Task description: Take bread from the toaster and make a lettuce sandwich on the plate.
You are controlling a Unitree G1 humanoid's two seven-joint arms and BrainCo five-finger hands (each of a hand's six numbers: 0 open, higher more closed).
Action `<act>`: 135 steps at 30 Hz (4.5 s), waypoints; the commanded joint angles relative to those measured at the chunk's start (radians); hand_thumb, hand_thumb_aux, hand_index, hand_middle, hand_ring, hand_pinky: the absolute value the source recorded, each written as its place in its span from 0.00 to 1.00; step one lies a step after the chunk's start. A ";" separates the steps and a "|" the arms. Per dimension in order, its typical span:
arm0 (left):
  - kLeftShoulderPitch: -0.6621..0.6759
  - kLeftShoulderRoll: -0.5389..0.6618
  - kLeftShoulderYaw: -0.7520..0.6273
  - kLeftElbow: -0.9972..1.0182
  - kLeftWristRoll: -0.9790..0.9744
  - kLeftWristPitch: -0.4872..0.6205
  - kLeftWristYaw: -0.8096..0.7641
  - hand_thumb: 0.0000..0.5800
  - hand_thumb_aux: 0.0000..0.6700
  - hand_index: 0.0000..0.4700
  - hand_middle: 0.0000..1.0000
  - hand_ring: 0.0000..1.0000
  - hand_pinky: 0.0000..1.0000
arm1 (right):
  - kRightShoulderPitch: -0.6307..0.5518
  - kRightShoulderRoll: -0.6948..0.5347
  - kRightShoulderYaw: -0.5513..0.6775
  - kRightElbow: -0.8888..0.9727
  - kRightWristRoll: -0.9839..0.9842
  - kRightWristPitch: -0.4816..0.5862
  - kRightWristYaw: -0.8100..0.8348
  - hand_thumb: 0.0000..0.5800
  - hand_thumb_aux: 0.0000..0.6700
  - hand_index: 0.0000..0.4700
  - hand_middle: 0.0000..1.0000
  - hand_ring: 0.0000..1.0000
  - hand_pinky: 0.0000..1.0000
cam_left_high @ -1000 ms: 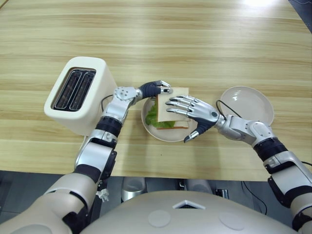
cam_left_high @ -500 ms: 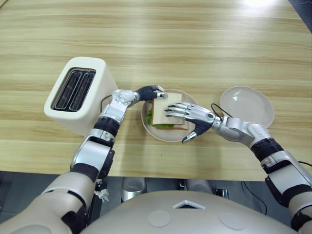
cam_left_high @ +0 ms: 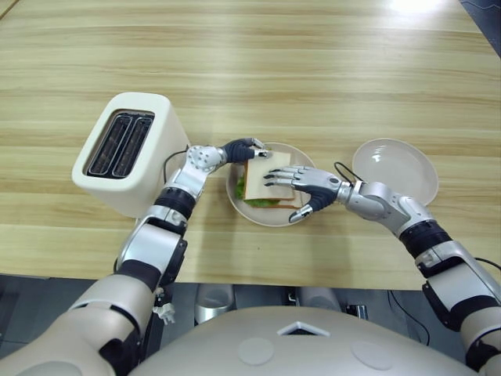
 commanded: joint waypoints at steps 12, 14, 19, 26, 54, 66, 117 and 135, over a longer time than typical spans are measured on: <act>0.057 0.308 0.100 -0.448 0.303 0.133 0.602 0.00 0.00 0.00 1.00 1.00 1.00 | 0.017 0.000 0.037 0.041 -0.109 0.070 -0.014 0.00 0.00 0.00 0.00 0.00 0.00; 0.103 0.323 0.124 -0.517 0.296 0.144 0.598 0.00 0.00 0.00 1.00 1.00 1.00 | 0.003 0.010 0.007 0.028 -0.122 0.064 -0.101 0.00 0.00 0.00 0.00 0.00 0.00; 0.260 0.305 0.188 -0.698 0.211 0.124 0.545 0.00 0.00 0.00 1.00 1.00 1.00 | -0.006 0.041 -0.127 -0.001 -0.021 -0.043 -0.335 0.00 0.00 0.00 0.00 0.00 0.00; 0.506 0.252 0.302 -1.037 -0.018 0.104 0.397 1.00 1.00 0.98 1.00 1.00 1.00 | 0.085 0.013 -0.222 -0.057 0.463 -0.221 -0.195 1.00 1.00 0.98 1.00 1.00 1.00; 1.010 0.352 -0.167 -1.088 0.258 -0.030 -0.046 1.00 1.00 0.98 1.00 1.00 1.00 | 0.354 -0.126 -0.144 -0.117 0.204 -0.115 0.286 1.00 1.00 0.98 1.00 1.00 1.00; 0.723 0.198 -0.272 -0.650 0.408 -0.059 0.126 1.00 1.00 0.98 1.00 1.00 1.00 | 0.204 -0.023 -0.113 -0.021 -0.003 -0.013 0.135 1.00 1.00 0.98 1.00 1.00 1.00; 0.638 -0.101 0.218 -0.753 -0.121 -0.308 0.509 0.00 0.00 0.00 0.00 0.00 0.00 | -0.035 0.483 -0.418 0.319 0.751 -0.201 0.141 0.00 0.00 0.00 0.00 0.00 0.00; 0.646 -0.106 0.197 -0.772 -0.078 -0.396 0.465 0.00 0.00 0.00 0.00 0.00 0.00 | -0.015 0.495 -0.500 0.290 0.713 -0.216 0.098 0.00 0.00 0.00 0.00 0.00 0.00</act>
